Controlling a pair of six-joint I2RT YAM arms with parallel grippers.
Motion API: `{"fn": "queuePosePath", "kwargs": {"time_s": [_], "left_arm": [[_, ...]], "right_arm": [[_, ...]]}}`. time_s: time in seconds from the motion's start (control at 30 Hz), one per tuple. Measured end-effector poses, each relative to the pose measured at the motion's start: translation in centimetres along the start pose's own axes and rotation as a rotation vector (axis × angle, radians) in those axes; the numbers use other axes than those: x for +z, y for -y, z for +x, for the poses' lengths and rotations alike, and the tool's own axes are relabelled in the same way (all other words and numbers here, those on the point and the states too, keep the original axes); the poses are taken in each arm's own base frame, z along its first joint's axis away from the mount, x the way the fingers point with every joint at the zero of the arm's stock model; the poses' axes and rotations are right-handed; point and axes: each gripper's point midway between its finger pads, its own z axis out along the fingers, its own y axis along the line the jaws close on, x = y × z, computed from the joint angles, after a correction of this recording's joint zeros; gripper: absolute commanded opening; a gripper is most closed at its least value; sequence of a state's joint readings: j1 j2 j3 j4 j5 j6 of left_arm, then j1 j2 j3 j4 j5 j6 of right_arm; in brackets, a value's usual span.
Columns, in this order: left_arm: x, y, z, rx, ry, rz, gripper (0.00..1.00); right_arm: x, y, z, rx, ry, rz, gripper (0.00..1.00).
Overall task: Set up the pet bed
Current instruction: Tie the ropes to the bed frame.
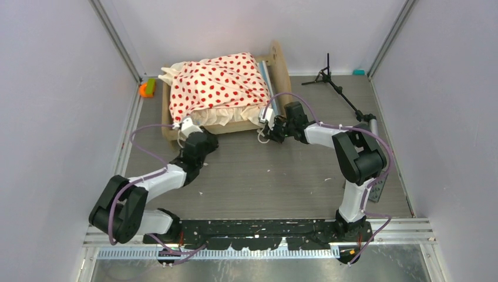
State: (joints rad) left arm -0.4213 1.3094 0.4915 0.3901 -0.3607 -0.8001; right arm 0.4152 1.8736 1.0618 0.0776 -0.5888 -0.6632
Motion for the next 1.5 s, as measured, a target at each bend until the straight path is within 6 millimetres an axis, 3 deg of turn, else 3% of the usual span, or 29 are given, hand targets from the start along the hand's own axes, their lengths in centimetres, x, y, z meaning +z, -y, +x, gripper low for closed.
{"fn": "queuePosePath", "kwargs": {"time_s": [0.13,0.23,0.43,0.7,0.87,1.5], "left_arm": [[-1.9,5.8,2.7,0.011,-0.024,0.173,0.26],[-1.8,7.5,4.7,0.001,-0.051,0.22,0.26],[-0.2,6.6,7.1,-0.025,-0.087,0.185,0.27],[0.0,7.9,5.8,-0.067,-0.044,0.21,0.29],[0.7,8.9,5.5,-0.081,-0.029,0.23,0.3],[0.9,7.7,6.6,-0.08,-0.039,0.212,0.31]], "right_arm": [[0.3,0.2,0.2,0.003,0.001,0.009,0.0],[0.4,0.8,-0.1,0.001,0.016,0.043,0.0],[1.2,1.5,0.0,0.004,0.028,0.118,0.0],[2.6,2.2,1.2,-0.003,0.046,0.248,0.0],[3.1,2.8,0.9,-0.038,0.124,0.312,0.0],[4.9,2.5,-1.1,-0.079,0.372,0.32,0.0]]}}
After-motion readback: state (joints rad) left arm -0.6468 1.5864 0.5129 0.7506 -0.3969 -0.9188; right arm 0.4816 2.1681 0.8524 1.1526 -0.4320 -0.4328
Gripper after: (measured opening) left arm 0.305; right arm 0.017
